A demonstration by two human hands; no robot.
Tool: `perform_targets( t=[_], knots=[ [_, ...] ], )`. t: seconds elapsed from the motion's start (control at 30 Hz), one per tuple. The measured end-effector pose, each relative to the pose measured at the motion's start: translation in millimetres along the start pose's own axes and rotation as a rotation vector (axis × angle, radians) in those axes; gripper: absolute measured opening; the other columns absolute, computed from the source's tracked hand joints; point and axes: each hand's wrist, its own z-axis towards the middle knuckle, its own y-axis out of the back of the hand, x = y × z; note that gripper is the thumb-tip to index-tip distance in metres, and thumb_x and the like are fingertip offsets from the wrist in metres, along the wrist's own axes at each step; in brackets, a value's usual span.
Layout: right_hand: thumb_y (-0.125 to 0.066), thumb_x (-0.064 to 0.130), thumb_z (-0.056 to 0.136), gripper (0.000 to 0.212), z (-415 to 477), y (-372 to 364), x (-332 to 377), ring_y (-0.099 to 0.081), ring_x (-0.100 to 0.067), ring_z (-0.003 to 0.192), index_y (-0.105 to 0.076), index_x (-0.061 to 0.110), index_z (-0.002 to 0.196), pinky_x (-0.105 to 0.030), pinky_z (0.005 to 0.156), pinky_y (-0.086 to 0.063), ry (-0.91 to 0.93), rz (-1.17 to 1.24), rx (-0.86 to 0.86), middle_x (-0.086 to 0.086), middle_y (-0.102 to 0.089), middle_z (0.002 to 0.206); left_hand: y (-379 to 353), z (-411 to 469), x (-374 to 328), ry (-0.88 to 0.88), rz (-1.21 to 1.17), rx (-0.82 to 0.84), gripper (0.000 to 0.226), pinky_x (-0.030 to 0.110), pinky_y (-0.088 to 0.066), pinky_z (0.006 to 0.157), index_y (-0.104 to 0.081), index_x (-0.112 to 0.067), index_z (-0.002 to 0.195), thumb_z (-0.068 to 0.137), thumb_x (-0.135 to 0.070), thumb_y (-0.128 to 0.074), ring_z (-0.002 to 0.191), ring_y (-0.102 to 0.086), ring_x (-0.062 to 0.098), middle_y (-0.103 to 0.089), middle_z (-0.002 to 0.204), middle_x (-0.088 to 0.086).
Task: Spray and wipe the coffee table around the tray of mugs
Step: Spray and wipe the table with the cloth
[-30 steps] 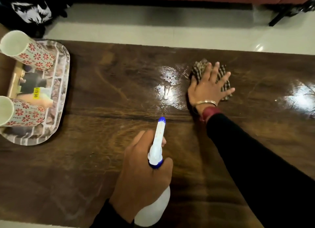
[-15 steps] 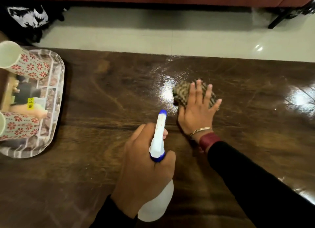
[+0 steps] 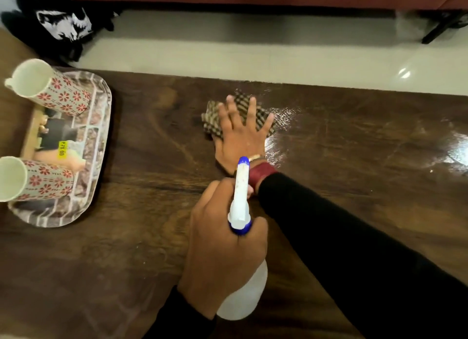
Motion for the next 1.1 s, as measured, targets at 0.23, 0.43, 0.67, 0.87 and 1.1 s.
perform_targets(
  t=[0.23,0.43,0.67,0.87,1.1],
  knots=[
    [-0.038,0.055,0.091,0.082,-69.9,-10.5,-64.6,-0.002,-0.041,0.160,-0.019,0.027,0.166,-0.081,0.114,-0.003,-0.002,0.008,-0.032,0.003,-0.009,0.175,24.6,3.2,22.6,0.018,-0.032,0.002,0.026,0.020,-0.056,0.065,-0.055,-0.019,0.094,0.071,-0.021,-0.067,0.074,-0.061,0.015,-0.062,0.080,0.001],
    [-0.028,0.058,0.098,0.077,29.5,19.8,-48.6,0.003,-0.045,0.159,-0.012,0.028,0.166,-0.083,0.114,-0.006,-0.277,0.043,-0.030,0.003,-0.002,0.176,49.6,-20.0,41.3,0.074,-0.037,0.052,0.022,0.038,-0.056,0.062,-0.061,-0.013,0.092,0.071,-0.014,-0.068,0.069,-0.061,0.017,-0.061,0.081,0.001],
    [-0.035,0.057,0.098,0.079,33.2,0.9,53.7,0.008,-0.047,0.158,-0.009,0.026,0.167,-0.083,0.114,-0.002,-0.098,0.030,-0.017,0.003,0.001,0.176,75.0,-26.8,48.0,0.078,-0.063,0.041,0.022,0.032,-0.054,0.061,-0.062,-0.005,0.089,0.075,-0.021,-0.059,0.065,-0.060,0.020,-0.059,0.078,0.005],
    [-0.035,0.053,0.091,0.081,-77.3,-28.0,38.6,-0.002,-0.041,0.160,-0.019,0.026,0.166,-0.081,0.116,-0.010,0.266,-0.063,0.015,0.003,-0.010,0.176,90.5,-18.9,55.4,0.058,-0.052,0.001,0.019,0.034,-0.053,0.060,-0.059,-0.003,0.086,0.074,-0.018,-0.058,0.065,-0.058,0.020,-0.056,0.076,0.006],
    [-0.026,0.057,0.095,0.079,27.4,5.4,12.7,0.006,-0.043,0.159,-0.011,0.027,0.166,-0.083,0.115,-0.004,-0.133,0.003,0.006,0.006,0.000,0.176,111.6,-24.3,72.6,0.120,-0.048,0.011,0.023,0.037,-0.056,0.062,-0.064,-0.009,0.094,0.072,-0.017,-0.067,0.069,-0.061,0.020,-0.060,0.082,0.002]
  ],
)
